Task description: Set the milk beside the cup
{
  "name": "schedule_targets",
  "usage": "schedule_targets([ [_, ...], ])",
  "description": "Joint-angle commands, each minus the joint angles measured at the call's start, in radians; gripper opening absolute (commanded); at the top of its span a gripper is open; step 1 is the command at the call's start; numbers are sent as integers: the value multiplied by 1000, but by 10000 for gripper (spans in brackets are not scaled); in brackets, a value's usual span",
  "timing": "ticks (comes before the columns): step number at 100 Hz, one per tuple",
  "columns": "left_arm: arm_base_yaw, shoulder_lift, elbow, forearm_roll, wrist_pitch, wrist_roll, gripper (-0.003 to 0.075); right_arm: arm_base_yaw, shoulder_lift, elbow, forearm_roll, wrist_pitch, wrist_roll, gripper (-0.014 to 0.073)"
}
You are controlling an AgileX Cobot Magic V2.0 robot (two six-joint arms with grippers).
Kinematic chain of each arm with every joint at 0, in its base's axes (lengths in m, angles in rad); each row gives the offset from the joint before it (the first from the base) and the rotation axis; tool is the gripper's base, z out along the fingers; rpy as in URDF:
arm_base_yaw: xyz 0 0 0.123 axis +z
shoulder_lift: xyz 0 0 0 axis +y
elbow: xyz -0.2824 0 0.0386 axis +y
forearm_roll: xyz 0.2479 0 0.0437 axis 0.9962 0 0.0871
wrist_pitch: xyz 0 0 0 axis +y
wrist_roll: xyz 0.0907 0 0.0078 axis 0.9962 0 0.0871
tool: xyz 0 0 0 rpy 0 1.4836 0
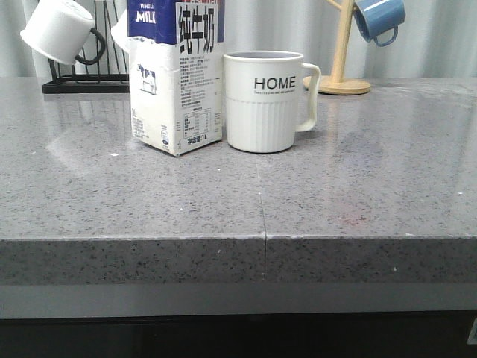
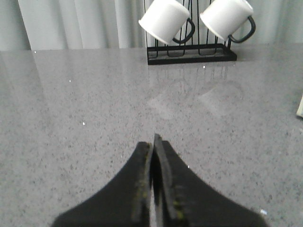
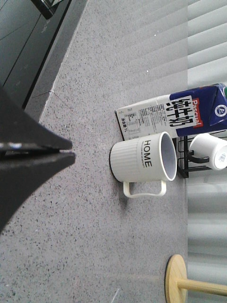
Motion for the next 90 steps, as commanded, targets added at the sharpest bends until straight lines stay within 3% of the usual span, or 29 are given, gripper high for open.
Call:
schedule_targets([
  [1,-1,-7,23,-11,-96,-10,-20,-3,10,-27,-4,-76,-9,-25],
  [15,-1,-26,84,-23,-105,-10,-20,-3,10,-27,-4,-76,-9,-25],
  [30,-43,-179,151,-23,-105,-10,-20,-3,10,-27,-4,-76,-9,-25],
  [37,-53,-169,181,-25,-135,-10,-20,-3,10,-26,-4,-75,-9,-25],
  [49,-72,-171,179,-29,-29,-10,-20,-3,10,-26,-4,-75,-9,-25],
  [90,-77,-171,179,-29,-29,-10,-20,-3,10,-26,-4,-75,-9,-25],
])
